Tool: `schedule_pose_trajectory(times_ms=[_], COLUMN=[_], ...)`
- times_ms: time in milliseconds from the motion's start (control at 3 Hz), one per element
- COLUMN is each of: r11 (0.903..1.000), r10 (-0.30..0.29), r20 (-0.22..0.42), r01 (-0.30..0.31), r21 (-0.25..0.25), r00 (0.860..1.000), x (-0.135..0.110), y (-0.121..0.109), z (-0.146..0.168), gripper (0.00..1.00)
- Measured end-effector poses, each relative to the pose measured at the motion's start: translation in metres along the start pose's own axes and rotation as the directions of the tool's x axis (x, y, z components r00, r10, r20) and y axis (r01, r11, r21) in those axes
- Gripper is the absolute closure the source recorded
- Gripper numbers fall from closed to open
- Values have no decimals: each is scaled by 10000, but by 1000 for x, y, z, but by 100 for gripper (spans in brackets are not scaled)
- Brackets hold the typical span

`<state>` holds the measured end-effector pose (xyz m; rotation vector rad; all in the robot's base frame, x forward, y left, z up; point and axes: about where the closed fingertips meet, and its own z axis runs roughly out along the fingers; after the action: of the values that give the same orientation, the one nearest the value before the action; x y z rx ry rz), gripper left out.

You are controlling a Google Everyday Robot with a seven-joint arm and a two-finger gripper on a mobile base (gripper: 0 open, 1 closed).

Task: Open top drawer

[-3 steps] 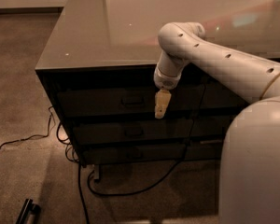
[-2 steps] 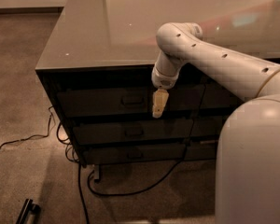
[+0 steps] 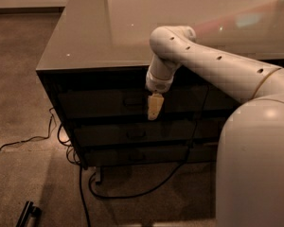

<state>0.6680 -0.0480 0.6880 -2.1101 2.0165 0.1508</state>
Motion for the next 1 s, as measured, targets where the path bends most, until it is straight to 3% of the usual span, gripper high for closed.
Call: schedule_pose_trajectory(times_ms=[667, 1000], r11=[9995, 9993], r10=[45, 45], r20=[-42, -57], r01=[-46, -47], r21=[-321, -359], r00=[10000, 10000], x=[12, 13], y=[34, 36], z=[16, 18], gripper=[65, 62])
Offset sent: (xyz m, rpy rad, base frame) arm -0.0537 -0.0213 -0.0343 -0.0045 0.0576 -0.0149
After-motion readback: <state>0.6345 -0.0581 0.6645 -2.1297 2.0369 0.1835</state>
